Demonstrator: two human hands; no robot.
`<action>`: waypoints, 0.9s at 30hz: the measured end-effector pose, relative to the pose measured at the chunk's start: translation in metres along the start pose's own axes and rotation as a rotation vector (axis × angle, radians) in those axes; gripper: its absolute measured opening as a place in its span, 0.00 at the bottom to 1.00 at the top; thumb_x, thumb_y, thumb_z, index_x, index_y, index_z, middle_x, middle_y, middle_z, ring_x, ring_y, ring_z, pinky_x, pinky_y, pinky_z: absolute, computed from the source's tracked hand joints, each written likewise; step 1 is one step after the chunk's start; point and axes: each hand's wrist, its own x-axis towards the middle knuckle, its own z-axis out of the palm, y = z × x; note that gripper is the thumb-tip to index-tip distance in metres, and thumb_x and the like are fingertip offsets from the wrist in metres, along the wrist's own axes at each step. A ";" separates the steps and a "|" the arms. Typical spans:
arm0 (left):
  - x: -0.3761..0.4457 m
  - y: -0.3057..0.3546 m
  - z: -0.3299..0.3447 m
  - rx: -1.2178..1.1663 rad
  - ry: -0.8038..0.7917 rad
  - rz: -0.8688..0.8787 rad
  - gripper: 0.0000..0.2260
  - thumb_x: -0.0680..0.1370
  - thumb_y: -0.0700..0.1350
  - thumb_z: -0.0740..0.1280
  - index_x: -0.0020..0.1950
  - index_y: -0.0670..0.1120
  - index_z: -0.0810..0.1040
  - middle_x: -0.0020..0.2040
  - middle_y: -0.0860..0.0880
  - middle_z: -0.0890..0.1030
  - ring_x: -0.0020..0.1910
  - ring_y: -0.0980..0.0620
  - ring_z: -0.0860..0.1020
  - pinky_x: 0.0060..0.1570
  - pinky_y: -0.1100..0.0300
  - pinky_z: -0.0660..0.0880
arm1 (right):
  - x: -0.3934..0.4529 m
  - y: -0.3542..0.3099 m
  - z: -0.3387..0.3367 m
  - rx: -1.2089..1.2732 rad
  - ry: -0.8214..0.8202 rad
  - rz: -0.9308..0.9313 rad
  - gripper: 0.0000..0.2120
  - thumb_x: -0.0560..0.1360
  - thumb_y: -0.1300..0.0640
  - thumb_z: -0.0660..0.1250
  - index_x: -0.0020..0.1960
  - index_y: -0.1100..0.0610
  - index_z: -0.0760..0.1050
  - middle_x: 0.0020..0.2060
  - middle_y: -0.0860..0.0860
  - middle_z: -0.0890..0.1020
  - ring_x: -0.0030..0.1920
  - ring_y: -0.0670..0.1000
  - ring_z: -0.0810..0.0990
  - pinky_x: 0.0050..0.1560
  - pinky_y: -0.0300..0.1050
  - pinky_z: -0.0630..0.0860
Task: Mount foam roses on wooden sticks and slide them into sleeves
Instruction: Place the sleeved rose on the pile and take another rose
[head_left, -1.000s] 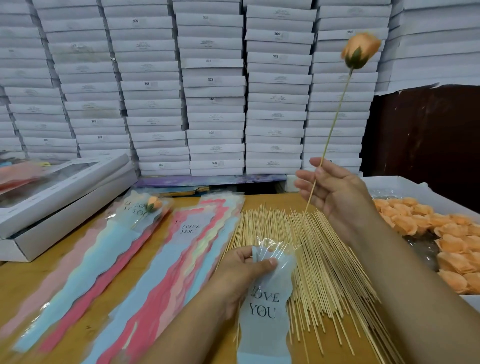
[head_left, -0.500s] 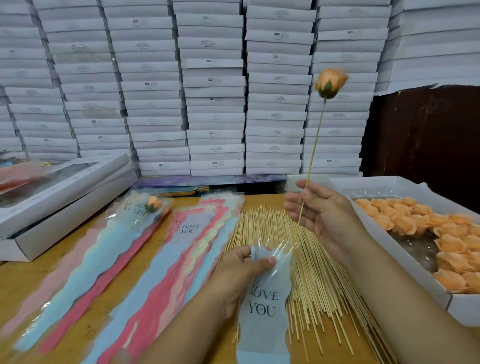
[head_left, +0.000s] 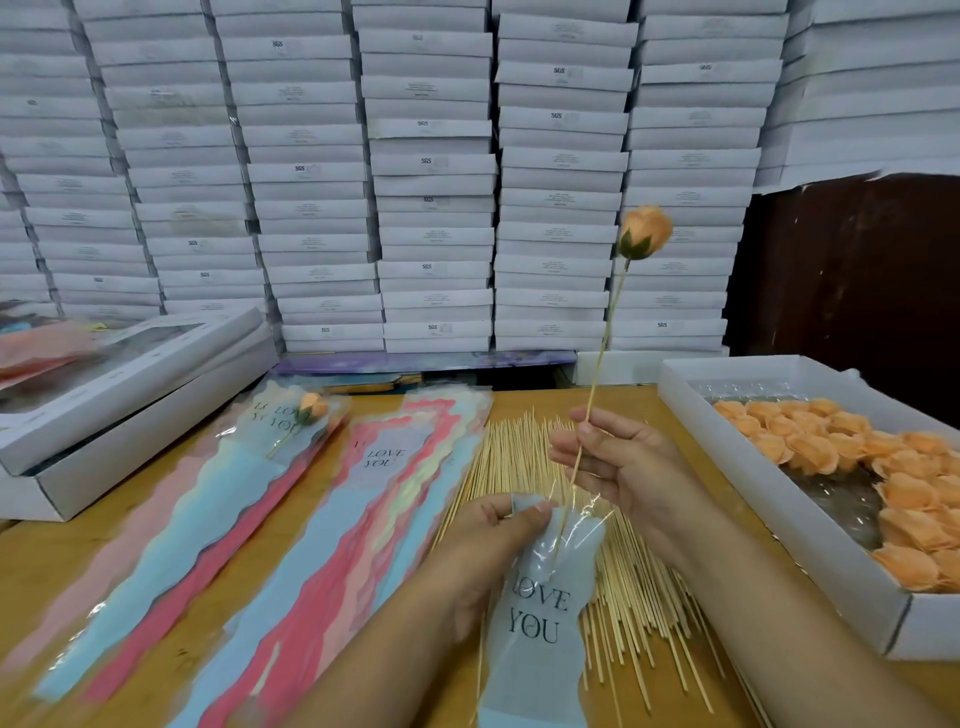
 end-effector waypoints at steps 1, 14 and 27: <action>0.000 0.000 0.000 -0.001 -0.012 -0.001 0.08 0.80 0.46 0.70 0.43 0.47 0.85 0.45 0.40 0.86 0.39 0.45 0.84 0.39 0.55 0.81 | 0.000 0.000 0.000 -0.023 0.002 0.003 0.09 0.79 0.59 0.66 0.58 0.54 0.79 0.48 0.53 0.87 0.51 0.51 0.86 0.47 0.42 0.80; 0.001 -0.002 -0.005 -0.050 -0.059 -0.028 0.07 0.77 0.43 0.73 0.51 0.40 0.85 0.51 0.35 0.85 0.46 0.39 0.83 0.57 0.40 0.78 | -0.002 0.001 -0.004 -0.259 -0.007 0.004 0.07 0.77 0.62 0.69 0.53 0.55 0.83 0.41 0.53 0.87 0.42 0.48 0.85 0.43 0.40 0.79; 0.001 -0.005 -0.004 -0.131 -0.058 -0.038 0.10 0.76 0.40 0.74 0.53 0.35 0.83 0.50 0.35 0.85 0.42 0.42 0.84 0.46 0.51 0.81 | 0.019 -0.028 -0.003 -0.308 0.174 -0.233 0.19 0.79 0.63 0.64 0.66 0.46 0.74 0.57 0.48 0.81 0.52 0.51 0.84 0.44 0.43 0.79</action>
